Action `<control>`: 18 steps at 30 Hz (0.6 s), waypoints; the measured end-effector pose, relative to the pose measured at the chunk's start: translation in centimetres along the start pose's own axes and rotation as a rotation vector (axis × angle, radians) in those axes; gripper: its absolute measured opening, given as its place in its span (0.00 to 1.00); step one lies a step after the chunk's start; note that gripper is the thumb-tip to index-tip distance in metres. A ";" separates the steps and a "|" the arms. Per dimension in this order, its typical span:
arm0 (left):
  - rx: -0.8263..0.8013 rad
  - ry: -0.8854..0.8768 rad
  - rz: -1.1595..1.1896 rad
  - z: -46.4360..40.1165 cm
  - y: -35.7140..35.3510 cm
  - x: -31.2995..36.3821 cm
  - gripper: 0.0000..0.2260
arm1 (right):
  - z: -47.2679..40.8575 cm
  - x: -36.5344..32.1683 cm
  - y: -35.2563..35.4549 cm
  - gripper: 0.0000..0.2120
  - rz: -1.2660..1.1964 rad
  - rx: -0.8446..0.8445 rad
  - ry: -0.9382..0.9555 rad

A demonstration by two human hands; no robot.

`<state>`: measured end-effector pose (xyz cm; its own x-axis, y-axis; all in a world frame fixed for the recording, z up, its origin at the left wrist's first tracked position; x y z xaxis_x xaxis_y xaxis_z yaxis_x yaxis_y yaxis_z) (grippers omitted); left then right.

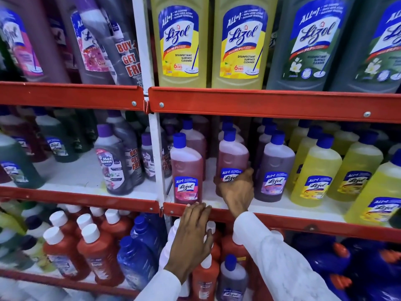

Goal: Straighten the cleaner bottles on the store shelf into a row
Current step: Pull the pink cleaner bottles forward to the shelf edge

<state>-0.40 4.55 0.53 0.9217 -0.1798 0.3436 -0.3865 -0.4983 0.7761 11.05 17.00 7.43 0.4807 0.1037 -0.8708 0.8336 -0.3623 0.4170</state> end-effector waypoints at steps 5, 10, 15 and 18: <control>0.035 -0.018 0.004 0.0 -0.5 -0.2 0.24 | 1.3 0.4 1.4 0.44 0.081 0.004 0.005; 0.084 0.011 0.025 0.1 -1.0 -0.2 0.24 | 2.7 0.9 2.1 0.45 0.112 -0.010 0.027; 0.097 0.026 0.017 0.0 -1.0 0.1 0.23 | 3.3 0.9 2.6 0.44 0.110 -0.036 0.030; 0.082 0.047 0.011 -0.1 -1.1 0.2 0.23 | 3.4 0.9 2.7 0.45 0.098 -0.055 0.058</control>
<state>0.20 5.13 -0.25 0.9142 -0.1468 0.3778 -0.3911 -0.5645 0.7269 12.82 12.92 6.86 0.5738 0.1241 -0.8095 0.7950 -0.3221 0.5141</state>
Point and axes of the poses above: each hand's wrist, its own z-axis away from the middle knuckle, its own y-axis out of the back of the hand, x = y × z, the point moved 5 cm from there along -z, towards the middle knuckle, and after that the axes turned 2 degrees about z, right-handed, at the moved point
